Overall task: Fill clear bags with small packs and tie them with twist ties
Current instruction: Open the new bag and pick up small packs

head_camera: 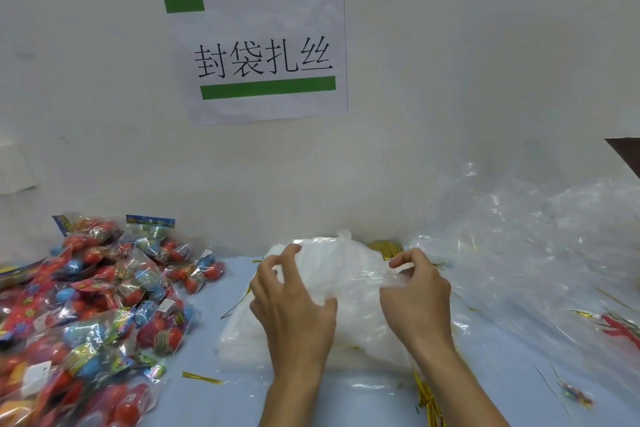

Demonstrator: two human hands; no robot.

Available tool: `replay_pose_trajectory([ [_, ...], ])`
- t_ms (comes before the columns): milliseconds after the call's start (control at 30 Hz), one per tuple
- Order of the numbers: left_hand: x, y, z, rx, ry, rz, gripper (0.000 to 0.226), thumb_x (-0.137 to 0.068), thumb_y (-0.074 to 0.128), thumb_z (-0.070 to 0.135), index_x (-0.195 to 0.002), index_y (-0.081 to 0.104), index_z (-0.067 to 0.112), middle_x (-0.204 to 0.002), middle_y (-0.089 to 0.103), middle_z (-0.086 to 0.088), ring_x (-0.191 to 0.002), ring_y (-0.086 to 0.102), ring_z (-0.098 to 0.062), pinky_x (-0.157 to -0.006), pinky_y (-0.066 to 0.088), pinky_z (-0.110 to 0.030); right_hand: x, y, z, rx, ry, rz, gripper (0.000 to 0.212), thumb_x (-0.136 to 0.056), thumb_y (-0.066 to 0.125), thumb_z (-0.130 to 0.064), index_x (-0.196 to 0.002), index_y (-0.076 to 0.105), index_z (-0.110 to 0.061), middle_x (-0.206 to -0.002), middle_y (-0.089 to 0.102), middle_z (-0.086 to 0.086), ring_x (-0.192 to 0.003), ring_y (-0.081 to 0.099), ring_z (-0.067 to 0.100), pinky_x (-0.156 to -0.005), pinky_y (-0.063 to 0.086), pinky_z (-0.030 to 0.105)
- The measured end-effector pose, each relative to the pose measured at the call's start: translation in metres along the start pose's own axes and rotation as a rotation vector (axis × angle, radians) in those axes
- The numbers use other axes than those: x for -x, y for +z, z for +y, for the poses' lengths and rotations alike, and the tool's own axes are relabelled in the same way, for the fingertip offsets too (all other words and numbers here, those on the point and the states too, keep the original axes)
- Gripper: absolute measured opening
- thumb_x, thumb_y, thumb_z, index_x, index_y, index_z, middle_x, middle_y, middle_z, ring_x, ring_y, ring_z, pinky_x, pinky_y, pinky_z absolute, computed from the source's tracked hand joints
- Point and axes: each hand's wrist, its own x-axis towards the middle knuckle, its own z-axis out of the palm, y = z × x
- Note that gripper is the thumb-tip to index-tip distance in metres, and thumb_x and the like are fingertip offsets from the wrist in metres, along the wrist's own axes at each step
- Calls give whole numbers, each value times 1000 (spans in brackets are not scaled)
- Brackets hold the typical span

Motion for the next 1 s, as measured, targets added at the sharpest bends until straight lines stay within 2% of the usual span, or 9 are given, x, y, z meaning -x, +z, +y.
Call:
replay_pose_trajectory([
  [67,4,2,5,-128,173,-35,82,-59,84,17,-131,49,32,-129,42,3,-121,37,-22,-100,31,-42,1,3,-1,44,-48,-11,29,-75,61,1,-88,55,-24,-73,58,1,-69,54,19,-58,44,32],
  [167,7,5,8,-83,288,-32,59,-66,81,13,-121,60,25,-109,61,6,-102,57,-22,-93,31,-37,6,9,-3,125,-94,-96,28,-78,62,-4,-91,52,-28,-70,55,-1,-63,52,20,-58,41,32],
  [333,-1,-1,2,182,-25,196,29,-90,58,2,-107,58,26,-88,64,4,-77,61,-26,-64,52,-38,5,2,0,410,-66,-55,43,-75,52,2,-104,47,-31,-81,55,-4,-71,50,19,-55,34,33],
  [433,-1,1,0,132,40,117,51,-83,65,-2,-122,51,29,-118,51,5,-104,55,-20,-82,52,-32,2,-2,-1,449,-75,-15,41,-78,53,-3,-110,50,-29,-93,57,-3,-84,51,24,-66,38,33],
  [533,5,5,3,-16,217,-7,79,-70,80,10,-133,38,34,-136,31,2,-121,36,-18,-100,32,-32,4,-1,-2,429,-77,-34,38,-79,53,-6,-110,52,-28,-89,58,-1,-85,54,26,-67,40,34],
  [667,5,3,6,-138,310,74,55,-62,83,1,-104,56,24,-104,53,-2,-93,47,-23,-78,46,-39,10,6,-7,362,-161,-102,34,-80,59,-11,-106,51,-32,-85,57,-7,-84,55,21,-66,43,34],
  [767,1,-3,2,-95,187,125,41,-59,67,-20,-75,53,16,-72,53,0,-70,48,-27,-61,48,-44,11,6,-8,436,-196,-104,40,-79,63,-11,-108,47,-34,-74,48,-10,-76,51,20,-59,35,33],
  [867,1,-5,3,-33,157,199,42,-61,57,-27,-72,48,13,-69,49,-2,-66,46,-28,-53,46,-45,9,1,-6,559,-194,-14,46,-78,56,-3,-113,47,-31,-83,53,-8,-81,51,22,-61,34,32],
  [1000,0,-3,2,30,154,213,38,-74,64,-19,-86,53,15,-86,45,4,-74,51,-25,-53,42,-30,2,-5,-4,469,-118,23,41,-79,54,-3,-114,56,-24,-95,63,-2,-84,51,24,-68,39,33],
])
